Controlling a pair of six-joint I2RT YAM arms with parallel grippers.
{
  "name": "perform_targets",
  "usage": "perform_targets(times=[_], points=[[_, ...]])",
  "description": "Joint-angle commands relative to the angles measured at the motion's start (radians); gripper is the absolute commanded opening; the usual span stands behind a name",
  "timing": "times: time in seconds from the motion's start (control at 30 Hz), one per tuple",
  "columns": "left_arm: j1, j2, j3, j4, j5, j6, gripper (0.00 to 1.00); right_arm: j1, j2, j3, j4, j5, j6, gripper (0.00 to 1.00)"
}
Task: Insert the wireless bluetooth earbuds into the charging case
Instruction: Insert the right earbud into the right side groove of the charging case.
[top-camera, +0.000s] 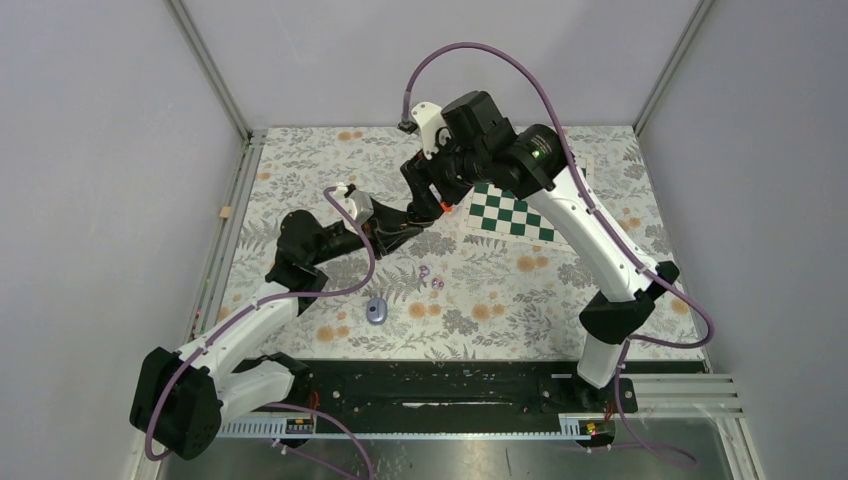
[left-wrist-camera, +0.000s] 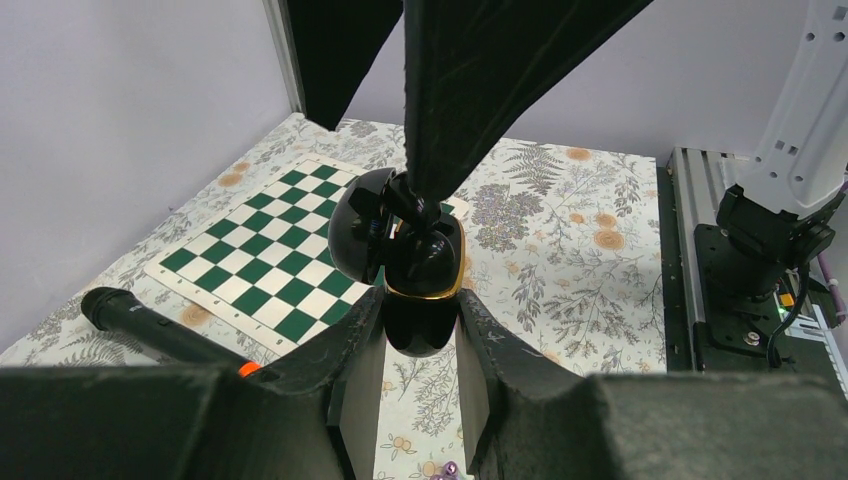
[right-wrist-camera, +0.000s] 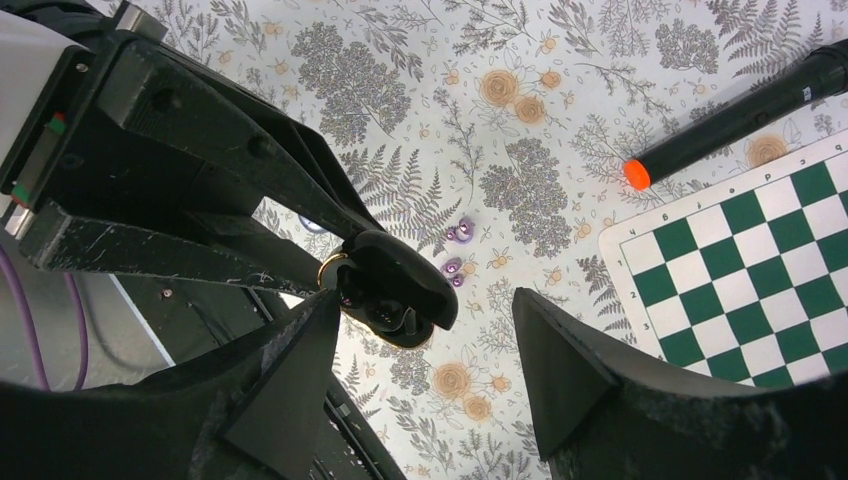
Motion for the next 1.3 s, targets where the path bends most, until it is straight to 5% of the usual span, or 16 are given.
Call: perform_targets(times=[0.0,0.67,1.27], points=[[-0.003,-0.029,0.046,0.052,0.011,-0.010,0.00,-0.009,0.003,0.022,0.026,0.023,0.022,0.71],[0.003,-0.016,0.046,0.087,-0.020,-0.056,0.00,-0.049,-0.025,-0.017,0.020,0.031,-0.001,0.68],[0.011,-0.005,0.051,0.094,-0.028,-0.089,0.00,-0.070,-0.042,-0.030,-0.004,-0.137,-0.043,0.71]])
